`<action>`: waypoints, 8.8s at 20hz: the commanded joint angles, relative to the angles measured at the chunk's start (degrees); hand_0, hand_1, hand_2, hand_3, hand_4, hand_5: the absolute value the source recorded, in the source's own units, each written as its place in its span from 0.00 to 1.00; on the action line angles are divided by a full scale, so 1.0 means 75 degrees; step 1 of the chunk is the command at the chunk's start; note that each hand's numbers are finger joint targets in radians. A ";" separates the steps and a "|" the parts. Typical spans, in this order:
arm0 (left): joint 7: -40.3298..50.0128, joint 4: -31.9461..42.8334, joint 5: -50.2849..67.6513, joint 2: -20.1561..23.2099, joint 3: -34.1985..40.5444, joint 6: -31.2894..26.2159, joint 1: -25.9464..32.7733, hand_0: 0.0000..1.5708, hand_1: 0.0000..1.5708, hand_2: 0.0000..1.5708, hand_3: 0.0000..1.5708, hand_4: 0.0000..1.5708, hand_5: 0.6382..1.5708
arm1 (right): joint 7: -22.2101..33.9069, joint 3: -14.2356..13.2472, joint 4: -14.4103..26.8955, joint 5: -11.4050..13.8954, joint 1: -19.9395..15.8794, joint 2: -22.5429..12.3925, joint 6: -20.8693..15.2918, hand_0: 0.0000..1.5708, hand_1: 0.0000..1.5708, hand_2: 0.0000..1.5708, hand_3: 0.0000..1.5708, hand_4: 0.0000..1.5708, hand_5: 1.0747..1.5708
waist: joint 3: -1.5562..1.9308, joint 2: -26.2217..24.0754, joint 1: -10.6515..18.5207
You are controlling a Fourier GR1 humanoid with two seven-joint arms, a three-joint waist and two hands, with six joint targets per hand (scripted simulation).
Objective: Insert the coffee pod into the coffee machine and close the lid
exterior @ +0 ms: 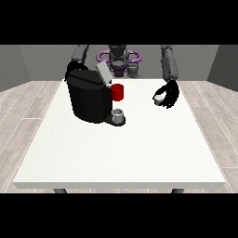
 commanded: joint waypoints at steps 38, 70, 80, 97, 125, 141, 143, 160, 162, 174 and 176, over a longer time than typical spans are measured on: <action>0.1136 -0.0728 -0.0745 0.0162 0.0049 -0.1579 -0.3345 0.65 0.65 0.77 0.78 0.32 1.00 | -0.0278 -0.0005 0.0908 -0.0367 -0.0599 0.0215 0.0300 0.00 0.00 0.00 0.00 0.32 1.00 | -0.0001 -0.0532 -0.0682; 0.1386 -0.0369 -0.0872 0.0114 0.0325 -0.1956 -0.4388 0.75 0.75 0.80 0.75 0.31 1.00 | -0.0335 -0.0334 0.0616 -0.0553 -0.0639 -0.0152 0.0155 0.00 0.00 0.00 0.00 0.33 1.00 | 0.0000 0.0204 -0.1005; 0.1225 -0.0095 -0.1067 -0.0007 0.0270 -0.1801 -0.4146 0.75 0.75 0.79 0.76 0.31 1.00 | -0.0091 -0.0181 0.0218 -0.0507 -0.0588 -0.0110 0.0115 0.00 0.00 0.00 0.00 0.29 1.00 | -0.0002 0.0240 -0.1168; 0.1335 0.0003 -0.1332 0.0104 0.0309 -0.1685 -0.4611 0.71 0.71 0.74 0.63 0.28 1.00 | 0.0237 0.0055 0.0031 -0.0190 -0.0961 0.0075 -0.0285 0.00 0.00 0.00 0.00 0.25 1.00 | -0.0003 0.0533 -0.1268; 0.1306 -0.0339 -0.1916 -0.0034 -0.0163 -0.2476 -0.4437 0.00 0.00 0.00 0.00 0.00 1.00 | -0.0596 -0.0478 0.1056 -0.0483 -0.0647 -0.0143 -0.0044 0.00 0.00 0.00 0.00 0.24 1.00 | 0.0001 -0.0010 -0.0681; 0.1155 -0.0569 0.0720 -0.1714 0.1946 -0.2371 -0.2816 0.00 0.00 0.00 0.00 0.17 1.00 | -0.0619 -0.0721 0.1193 -0.0683 0.0709 -0.0182 0.0003 0.00 0.00 0.00 0.00 0.25 1.00 | -0.0014 -0.1976 0.0341; 0.0584 -0.0651 0.0959 -0.1863 0.1984 -0.2562 -0.2041 0.00 0.00 0.00 0.00 0.00 1.00 | -0.0862 -0.0796 0.1171 -0.0721 0.1085 -0.0046 -0.0106 0.00 0.00 0.00 0.00 0.25 1.00 | -0.0009 -0.2373 0.0718; 0.0567 -0.1485 0.2218 -0.2855 0.2191 -0.2992 0.0142 0.00 0.00 0.00 0.00 0.00 1.00 | 0.0463 -0.0304 -0.0177 -0.0782 0.0164 -0.0835 0.0859 0.00 0.00 0.00 0.00 0.00 1.00 | -0.0001 -0.3389 0.1822; 0.0539 -0.1586 0.2356 -0.3084 0.2124 -0.3163 0.0501 0.00 0.00 0.00 0.00 0.09 1.00 | 0.0526 -0.0374 -0.0141 -0.0827 0.0087 -0.1223 0.1245 0.00 0.00 0.00 0.00 0.00 1.00 | 0.0000 -0.3461 0.2050; 0.1693 -0.3971 0.3156 -0.3207 0.1532 -0.3015 0.1415 0.00 0.00 0.00 0.00 0.00 1.00 | 0.0662 -0.0088 0.0090 -0.0486 -0.0635 -0.1229 0.1676 0.00 0.00 0.00 0.00 0.08 1.00 | 0.0001 -0.2829 0.2179; 0.1383 -0.4051 0.3370 -0.3210 0.1382 -0.2763 0.1396 0.00 0.00 0.00 0.00 0.00 1.00 | -0.0004 -0.0154 0.0545 -0.0524 -0.0673 -0.0987 0.1604 0.00 0.00 0.00 0.00 0.00 1.00 | 0.0002 -0.2332 0.2245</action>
